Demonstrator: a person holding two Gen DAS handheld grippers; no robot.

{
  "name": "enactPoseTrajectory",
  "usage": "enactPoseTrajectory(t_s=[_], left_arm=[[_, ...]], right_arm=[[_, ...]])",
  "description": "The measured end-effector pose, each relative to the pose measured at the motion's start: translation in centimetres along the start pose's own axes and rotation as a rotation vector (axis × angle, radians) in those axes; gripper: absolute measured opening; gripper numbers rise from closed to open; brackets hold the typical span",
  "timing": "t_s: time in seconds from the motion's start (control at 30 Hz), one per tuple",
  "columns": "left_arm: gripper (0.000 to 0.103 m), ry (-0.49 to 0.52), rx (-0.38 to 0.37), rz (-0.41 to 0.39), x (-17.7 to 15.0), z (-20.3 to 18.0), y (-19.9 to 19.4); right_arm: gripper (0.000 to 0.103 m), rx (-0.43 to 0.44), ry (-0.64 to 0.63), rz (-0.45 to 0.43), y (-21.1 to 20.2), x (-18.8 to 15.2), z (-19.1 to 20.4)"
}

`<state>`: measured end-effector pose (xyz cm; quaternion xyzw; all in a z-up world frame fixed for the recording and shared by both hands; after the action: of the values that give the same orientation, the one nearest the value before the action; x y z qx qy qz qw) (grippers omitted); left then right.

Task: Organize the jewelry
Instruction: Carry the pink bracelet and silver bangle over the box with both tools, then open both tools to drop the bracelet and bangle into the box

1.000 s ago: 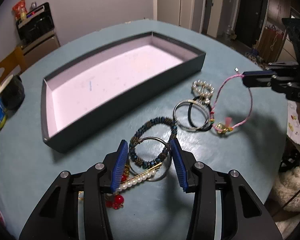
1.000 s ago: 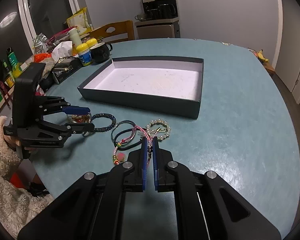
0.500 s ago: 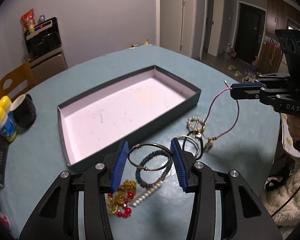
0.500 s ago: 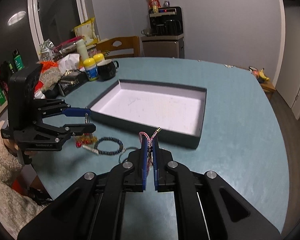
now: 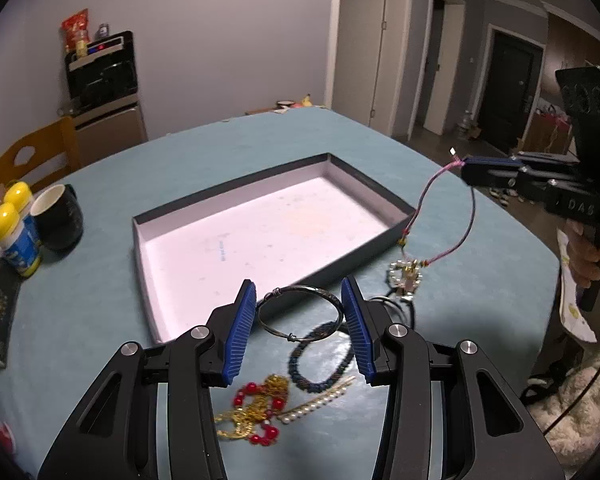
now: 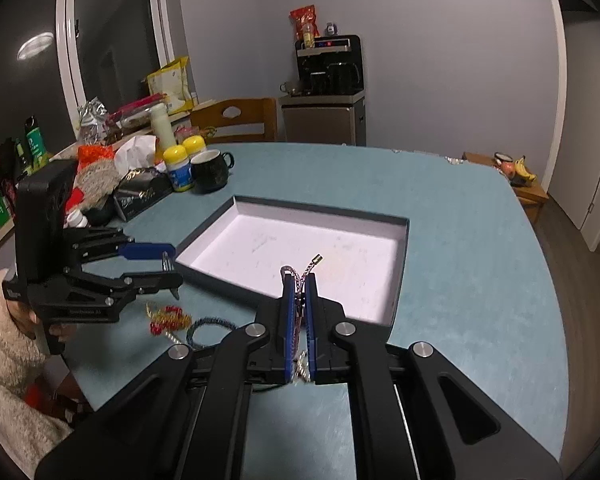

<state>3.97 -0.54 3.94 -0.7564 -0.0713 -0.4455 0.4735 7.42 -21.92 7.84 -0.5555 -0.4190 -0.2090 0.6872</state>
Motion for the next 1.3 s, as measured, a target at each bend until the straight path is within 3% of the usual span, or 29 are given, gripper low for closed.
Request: enactPoseTrajectory(t_s=[0.4,0.6,0.87,1.07,1.3], left_arm=[[0.046,-0.07,0.13,-0.045,2.3,4.6,-0.3],[0.046,-0.108,0.238,0.021,2.2,7.3,2.3],[0.046,-0.179,0.273,0.122,0.9,9.4,5.7],[0.046,-0.189,0.265,0.155,0.8,9.4,7.2],[0.046,-0.185,0.252,0.177,0.8,9.1,8.3]], right_arm=[[0.005,-0.058,0.081,-0.058,1.9,3.5,-2.4],[0.005,-0.066,0.146,-0.023,4.8,3.6,-3.9],[0.005,-0.033,0.161,0.053,8.1,2.0,-3.3],[0.005,-0.113,0.147,0.146,11.0,0.0,-3.6],[0.005,-0.203,0.09,0.192,12.8,-1.8,-3.4]])
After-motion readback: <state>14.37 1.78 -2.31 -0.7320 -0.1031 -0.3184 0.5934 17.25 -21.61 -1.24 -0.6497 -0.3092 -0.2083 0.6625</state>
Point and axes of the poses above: each gripper's, at about its wrist camera, not at the fingertips, and y roughly the way its jaws point, z to its left, x to its top, the point moved 2 cm from there along y, roughly the way its jaws point, and after that the axes turned 11 degrees about -x, right-handed, at the moved point
